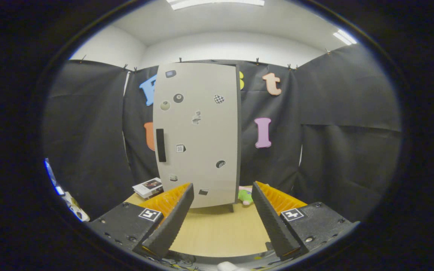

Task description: Open the shoe cabinet door, grab the shoes and put them into the shoe cabinet, then close the shoe cabinet door.

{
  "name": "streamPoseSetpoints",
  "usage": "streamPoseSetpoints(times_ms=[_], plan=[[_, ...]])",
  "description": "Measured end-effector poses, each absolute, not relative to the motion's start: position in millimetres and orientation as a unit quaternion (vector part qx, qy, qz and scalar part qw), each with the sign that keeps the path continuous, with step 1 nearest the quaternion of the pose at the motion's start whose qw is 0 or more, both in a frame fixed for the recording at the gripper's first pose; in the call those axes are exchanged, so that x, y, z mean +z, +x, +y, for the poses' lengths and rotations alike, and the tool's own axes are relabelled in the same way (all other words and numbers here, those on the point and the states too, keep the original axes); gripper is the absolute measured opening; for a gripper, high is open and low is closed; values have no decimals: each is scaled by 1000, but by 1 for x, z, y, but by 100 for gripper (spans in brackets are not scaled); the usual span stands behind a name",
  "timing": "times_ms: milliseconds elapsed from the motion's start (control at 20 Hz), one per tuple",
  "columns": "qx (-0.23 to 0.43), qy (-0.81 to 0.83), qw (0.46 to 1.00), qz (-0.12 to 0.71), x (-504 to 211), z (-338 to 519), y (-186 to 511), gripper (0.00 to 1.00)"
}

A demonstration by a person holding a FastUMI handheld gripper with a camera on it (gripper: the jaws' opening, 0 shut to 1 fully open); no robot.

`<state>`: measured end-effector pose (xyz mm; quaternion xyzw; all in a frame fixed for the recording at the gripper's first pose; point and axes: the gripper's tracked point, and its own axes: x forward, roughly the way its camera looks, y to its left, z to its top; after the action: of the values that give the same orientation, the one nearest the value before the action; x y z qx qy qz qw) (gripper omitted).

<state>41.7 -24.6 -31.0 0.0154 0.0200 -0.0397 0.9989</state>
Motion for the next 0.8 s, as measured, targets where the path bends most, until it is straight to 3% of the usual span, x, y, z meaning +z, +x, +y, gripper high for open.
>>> streamPoseSetpoints(times_ms=[800], plan=[[-44, 24, 999, 8, -16, -37, 23, 100]])
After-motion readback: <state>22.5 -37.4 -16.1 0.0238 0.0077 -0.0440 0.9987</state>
